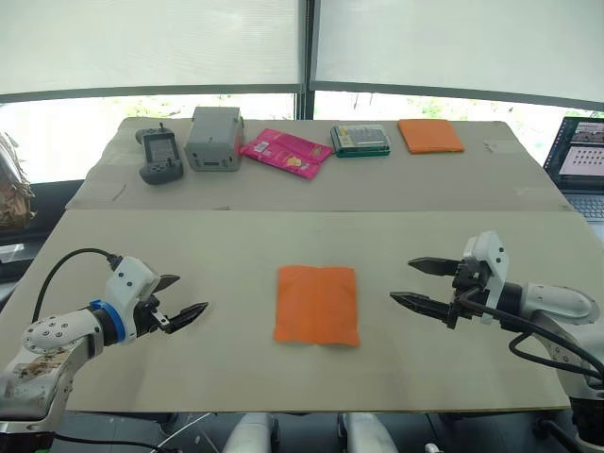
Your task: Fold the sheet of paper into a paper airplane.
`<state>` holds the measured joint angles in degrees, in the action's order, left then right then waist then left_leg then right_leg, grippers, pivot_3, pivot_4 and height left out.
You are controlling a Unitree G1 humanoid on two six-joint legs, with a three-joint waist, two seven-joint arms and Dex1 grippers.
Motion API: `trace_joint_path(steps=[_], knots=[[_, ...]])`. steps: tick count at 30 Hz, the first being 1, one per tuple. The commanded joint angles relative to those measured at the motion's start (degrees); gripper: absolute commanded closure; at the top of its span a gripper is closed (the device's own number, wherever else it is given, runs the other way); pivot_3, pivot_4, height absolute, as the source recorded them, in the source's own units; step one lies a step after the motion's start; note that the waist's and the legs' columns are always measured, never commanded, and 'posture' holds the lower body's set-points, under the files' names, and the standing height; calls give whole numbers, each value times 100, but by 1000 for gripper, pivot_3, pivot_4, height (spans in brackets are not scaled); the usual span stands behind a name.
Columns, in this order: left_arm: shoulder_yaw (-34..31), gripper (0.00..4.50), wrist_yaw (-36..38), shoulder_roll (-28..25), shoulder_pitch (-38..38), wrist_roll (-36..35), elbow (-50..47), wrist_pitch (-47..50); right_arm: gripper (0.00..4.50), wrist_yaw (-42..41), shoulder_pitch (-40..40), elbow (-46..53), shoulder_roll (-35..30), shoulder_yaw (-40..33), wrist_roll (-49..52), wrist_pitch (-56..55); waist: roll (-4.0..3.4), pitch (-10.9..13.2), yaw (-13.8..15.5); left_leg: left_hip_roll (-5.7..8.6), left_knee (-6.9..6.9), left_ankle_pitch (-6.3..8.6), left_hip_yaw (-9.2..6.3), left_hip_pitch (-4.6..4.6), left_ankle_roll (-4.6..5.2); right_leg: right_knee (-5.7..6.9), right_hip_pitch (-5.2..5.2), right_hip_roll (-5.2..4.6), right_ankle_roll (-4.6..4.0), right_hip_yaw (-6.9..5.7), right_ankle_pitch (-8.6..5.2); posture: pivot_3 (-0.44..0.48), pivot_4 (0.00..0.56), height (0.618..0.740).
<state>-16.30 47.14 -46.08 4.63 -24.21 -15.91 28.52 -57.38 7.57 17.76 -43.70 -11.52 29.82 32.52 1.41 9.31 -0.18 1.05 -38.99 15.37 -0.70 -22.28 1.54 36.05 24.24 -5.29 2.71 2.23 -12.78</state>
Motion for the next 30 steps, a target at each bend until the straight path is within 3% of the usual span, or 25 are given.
trace_joint_path(steps=[1,6,8,12,15,18,29,30], knots=[[-59,0,133,-8,-134,-278,-91,170,29,-95,23,1,-125,-26,-10,-197,0,0,-2,0,0,0,0,0,0,0,0,0,0,0,0,0,150,740],[313,0,539,-241,-775,-979,-596,1005,29,-342,-42,195,-450,29,63,-29,0,1,60,3,-7,0,-2,-2,0,1,-4,-2,0,-3,0,0,150,740],[445,0,697,-190,-1145,-1087,-631,919,29,-421,-96,308,-571,92,65,-15,0,0,55,3,-9,0,-1,-1,0,-1,-6,-1,1,-2,0,0,150,740],[1518,0,1254,-374,-1943,-469,-493,530,29,-412,-314,630,-678,256,9,3,0,0,51,3,-8,0,1,-1,0,3,-4,6,0,-1,0,0,150,740],[2186,0,1556,-219,-2550,-161,-204,297,29,-231,-492,979,-717,300,-56,34,0,0,53,8,-8,0,3,-1,0,2,-5,8,1,-1,0,0,150,740],[2584,792,1800,33,-2985,-12,177,119,0,-57,-617,1267,-753,257,-36,101,1,1,60,9,-11,-1,5,-3,1,2,-5,8,1,0,0,0,150,740],[3712,4478,2040,977,-3787,1222,1767,-919,0,762,-572,1745,-858,431,-401,442,2,1,66,12,-21,1,5,-6,5,2,-7,12,2,0,-1,0,150,740],[3773,4478,2088,1040,-3840,1274,1883,-961,0,834,-518,1717,-867,491,-490,443,2,1,66,13,-21,0,6,-6,5,3,-6,12,2,0,-1,0,150,740]])
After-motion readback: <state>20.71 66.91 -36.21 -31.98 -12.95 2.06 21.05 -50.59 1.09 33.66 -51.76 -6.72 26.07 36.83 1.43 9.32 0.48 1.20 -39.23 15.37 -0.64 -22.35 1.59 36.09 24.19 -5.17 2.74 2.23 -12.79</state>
